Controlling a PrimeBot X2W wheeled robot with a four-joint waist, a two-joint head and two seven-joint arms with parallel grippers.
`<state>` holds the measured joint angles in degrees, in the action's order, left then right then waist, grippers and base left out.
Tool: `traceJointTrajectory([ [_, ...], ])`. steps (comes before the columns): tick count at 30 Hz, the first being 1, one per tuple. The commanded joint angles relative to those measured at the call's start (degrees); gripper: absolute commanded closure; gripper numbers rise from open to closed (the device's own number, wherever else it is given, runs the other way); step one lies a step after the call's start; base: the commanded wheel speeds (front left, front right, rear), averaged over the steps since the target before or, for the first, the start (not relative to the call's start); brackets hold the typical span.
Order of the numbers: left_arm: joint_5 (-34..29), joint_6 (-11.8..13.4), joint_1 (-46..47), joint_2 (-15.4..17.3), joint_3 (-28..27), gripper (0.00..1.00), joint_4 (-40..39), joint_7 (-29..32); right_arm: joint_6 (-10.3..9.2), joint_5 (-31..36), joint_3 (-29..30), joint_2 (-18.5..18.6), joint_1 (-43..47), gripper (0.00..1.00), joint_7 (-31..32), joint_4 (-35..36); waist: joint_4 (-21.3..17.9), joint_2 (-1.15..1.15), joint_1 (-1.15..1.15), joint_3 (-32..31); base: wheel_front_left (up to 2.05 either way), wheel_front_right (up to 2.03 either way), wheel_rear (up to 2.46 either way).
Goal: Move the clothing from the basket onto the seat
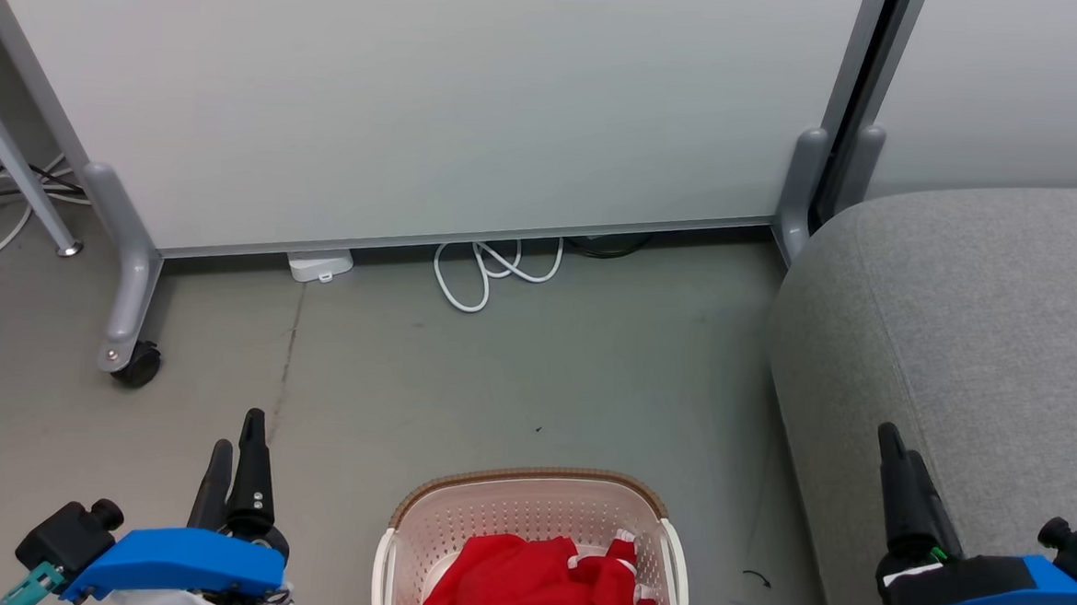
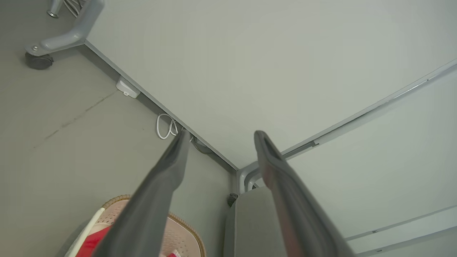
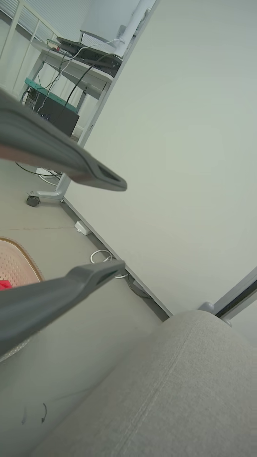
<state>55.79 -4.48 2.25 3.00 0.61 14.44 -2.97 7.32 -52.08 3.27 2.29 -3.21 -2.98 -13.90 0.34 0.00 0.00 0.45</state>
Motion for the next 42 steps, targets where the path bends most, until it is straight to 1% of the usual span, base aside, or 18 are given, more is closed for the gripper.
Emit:
traceJointTrajectory([
  [1, -1.9, 0.1, 1.4, 0.6, 0.2, 0.0, -1.0, -0.5, 0.13, 1.9, -0.1, 0.4, -1.3, 0.0, -0.5, 1.0, 0.0, 0.0, 0.0, 0.0, 0.0, 0.0, 0.0],
  [11, -11.1, 0.0, 1.3, 1.1, 1.5, 0.0, -1.4, -2.4, 0.15, 11.2, 0.0, 0.4, -1.8, 0.0, -2.4, -0.3, 0.2, 0.0, 0.0, 0.3, 0.0, 0.0, 0.0],
  [20, -17.8, 0.2, 0.9, 1.2, 2.3, 0.0, -1.2, -4.0, 0.15, 18.2, -0.5, 0.5, -2.3, 0.0, -4.0, -1.9, 0.2, 0.0, 0.0, 0.1, 0.0, 0.0, 0.0],
  [28, -22.9, 0.5, 0.6, 1.3, 2.7, 0.0, -0.2, -5.2, 0.16, 24.0, -1.2, 0.6, -2.7, 0.0, -4.9, -2.8, 0.1, 0.0, 0.0, -0.1, 0.0, 0.0, 0.0],
  [33, -25.9, 0.3, 0.6, 1.4, 3.1, 0.0, -0.3, -6.0, 0.17, 27.3, -1.4, 0.6, -2.8, 0.0, -5.4, -3.0, 0.0, 0.0, 0.0, -0.1, 0.0, 0.0, 0.0],
  [42, -30.6, 0.4, 1.0, 1.2, 3.5, 0.0, 0.2, -7.3, 0.17, 32.2, -1.7, 0.6, -2.7, 0.0, -5.9, -3.1, 0.1, 0.0, 0.0, -0.2, 0.0, 0.0, 0.0],
])
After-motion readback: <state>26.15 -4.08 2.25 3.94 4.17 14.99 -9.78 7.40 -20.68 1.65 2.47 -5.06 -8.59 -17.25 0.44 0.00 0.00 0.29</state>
